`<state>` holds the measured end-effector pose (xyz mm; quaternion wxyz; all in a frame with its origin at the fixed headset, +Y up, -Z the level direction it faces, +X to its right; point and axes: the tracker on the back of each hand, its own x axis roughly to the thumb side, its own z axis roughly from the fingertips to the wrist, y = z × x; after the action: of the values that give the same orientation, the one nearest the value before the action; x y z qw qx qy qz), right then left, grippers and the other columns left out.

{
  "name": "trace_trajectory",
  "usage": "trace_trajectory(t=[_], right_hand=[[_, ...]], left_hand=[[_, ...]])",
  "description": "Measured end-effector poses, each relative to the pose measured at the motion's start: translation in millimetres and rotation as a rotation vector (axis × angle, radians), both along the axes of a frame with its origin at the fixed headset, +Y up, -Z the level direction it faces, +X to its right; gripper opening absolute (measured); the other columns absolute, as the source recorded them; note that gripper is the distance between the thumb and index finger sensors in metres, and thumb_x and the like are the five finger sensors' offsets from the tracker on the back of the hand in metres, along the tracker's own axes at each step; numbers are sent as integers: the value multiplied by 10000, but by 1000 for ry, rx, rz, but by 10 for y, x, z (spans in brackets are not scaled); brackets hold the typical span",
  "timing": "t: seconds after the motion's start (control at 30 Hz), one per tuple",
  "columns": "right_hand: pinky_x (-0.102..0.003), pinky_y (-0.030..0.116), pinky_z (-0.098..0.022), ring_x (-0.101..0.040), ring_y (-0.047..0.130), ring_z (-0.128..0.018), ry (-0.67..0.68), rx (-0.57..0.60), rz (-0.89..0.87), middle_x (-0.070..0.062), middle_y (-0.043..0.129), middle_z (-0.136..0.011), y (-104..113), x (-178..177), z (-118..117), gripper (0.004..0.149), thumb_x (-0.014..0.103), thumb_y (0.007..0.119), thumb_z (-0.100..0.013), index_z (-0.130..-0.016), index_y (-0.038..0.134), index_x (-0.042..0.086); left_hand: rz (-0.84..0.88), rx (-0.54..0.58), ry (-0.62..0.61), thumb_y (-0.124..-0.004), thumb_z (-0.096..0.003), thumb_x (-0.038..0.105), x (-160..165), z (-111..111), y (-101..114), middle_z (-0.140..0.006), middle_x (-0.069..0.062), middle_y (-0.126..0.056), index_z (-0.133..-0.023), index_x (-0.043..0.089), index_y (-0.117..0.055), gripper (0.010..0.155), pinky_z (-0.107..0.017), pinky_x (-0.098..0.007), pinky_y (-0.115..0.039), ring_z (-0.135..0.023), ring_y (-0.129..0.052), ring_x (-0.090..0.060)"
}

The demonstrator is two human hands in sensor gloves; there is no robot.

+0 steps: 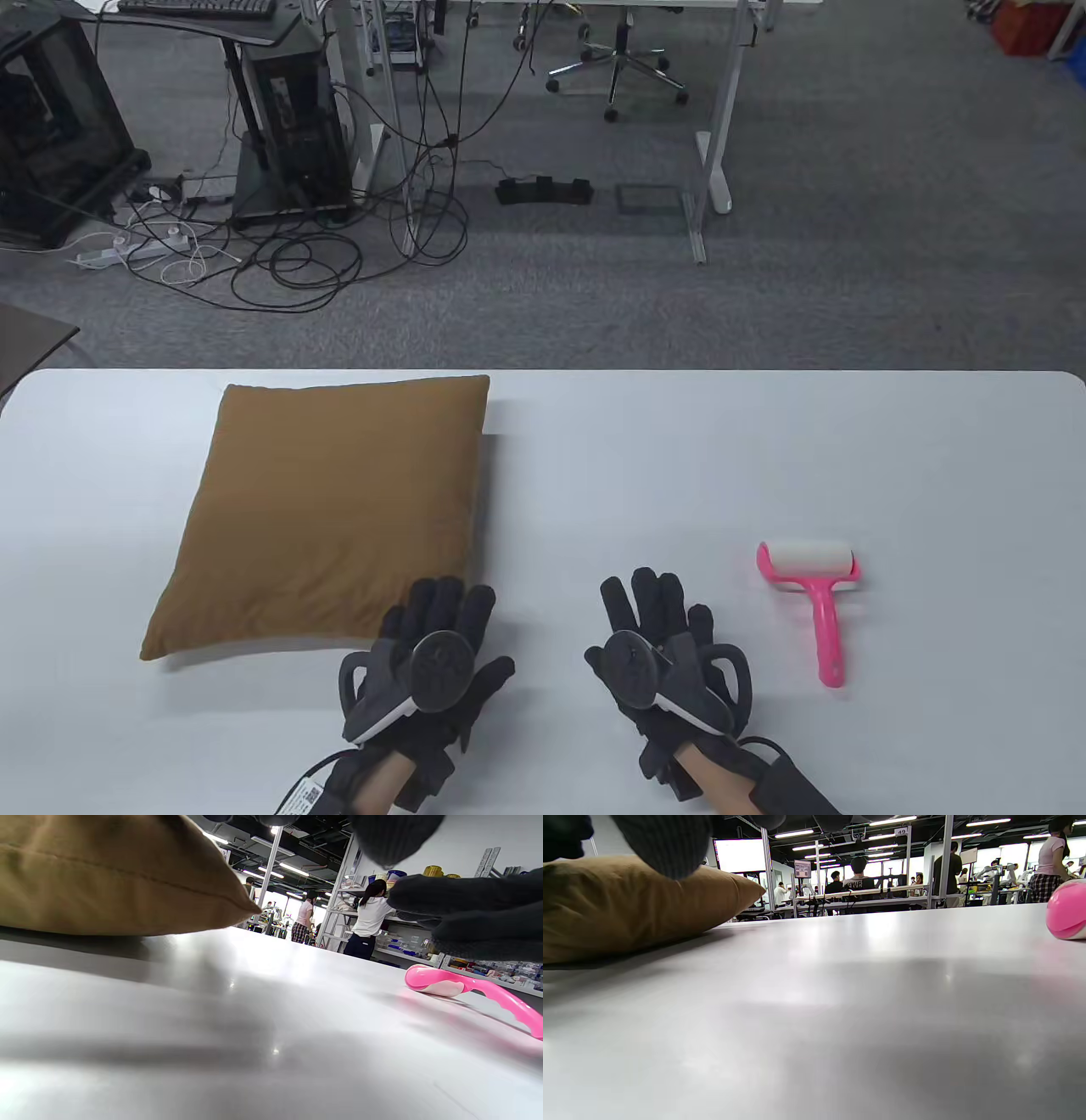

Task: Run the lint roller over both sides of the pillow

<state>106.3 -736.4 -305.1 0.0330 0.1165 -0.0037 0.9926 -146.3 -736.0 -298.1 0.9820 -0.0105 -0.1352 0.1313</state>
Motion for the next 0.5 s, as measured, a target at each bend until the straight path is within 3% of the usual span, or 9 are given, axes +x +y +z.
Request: trace_trajectory(t=[0.5], right_hand=[[-754,405,-630,-540,285,-1034,-27,-45,-6,-265,211,-1194,-53,47,-37,738,544,586,-588,-1140,238,200]], left_hand=[[35,13,63,-653,-474,610,-197,-81,2,-1165,-116,-236,-1123,225,-300,833,-697,-689,-250,-1071,-197,-421]])
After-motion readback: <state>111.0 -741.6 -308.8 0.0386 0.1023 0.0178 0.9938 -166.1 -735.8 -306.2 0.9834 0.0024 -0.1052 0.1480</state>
